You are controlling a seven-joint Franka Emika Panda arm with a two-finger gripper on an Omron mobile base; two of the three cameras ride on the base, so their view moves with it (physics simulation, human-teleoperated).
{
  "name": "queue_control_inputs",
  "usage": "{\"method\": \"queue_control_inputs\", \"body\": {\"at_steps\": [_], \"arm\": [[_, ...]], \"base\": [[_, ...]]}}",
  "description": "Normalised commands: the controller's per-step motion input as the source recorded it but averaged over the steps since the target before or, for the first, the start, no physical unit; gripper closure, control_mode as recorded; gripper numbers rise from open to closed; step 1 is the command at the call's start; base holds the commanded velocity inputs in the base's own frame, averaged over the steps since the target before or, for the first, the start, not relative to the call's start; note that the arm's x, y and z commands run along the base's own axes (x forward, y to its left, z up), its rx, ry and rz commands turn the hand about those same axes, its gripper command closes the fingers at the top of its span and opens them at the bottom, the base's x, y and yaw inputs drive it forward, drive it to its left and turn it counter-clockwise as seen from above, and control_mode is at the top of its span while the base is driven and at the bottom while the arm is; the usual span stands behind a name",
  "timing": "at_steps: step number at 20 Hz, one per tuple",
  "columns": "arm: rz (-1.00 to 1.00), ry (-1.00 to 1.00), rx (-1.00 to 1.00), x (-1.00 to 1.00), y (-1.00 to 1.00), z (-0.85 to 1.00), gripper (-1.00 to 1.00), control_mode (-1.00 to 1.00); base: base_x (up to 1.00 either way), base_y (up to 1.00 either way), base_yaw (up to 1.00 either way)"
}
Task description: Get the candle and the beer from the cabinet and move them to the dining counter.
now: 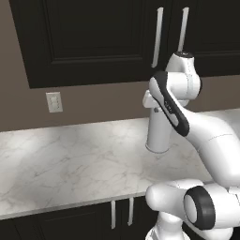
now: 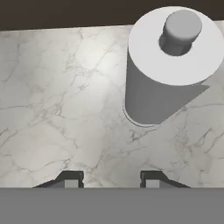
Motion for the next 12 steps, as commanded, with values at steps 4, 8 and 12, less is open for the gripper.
{"method": "queue_control_inputs", "body": {"at_steps": [4, 8, 12], "arm": [[0.01, -0.05, 0.00, -0.11, 0.00, 0.00, -1.00, -1.00], [0.04, -0.35, -0.06, -0.20, 0.05, 0.02, -1.00, -1.00], [0.11, -0.42, -0.04, -0.14, 0.06, 0.22, -1.00, -1.00]], "base": [[0.00, 0.00, 0.00], [0.00, 0.00, 0.00], [0.00, 0.00, 0.00]]}}
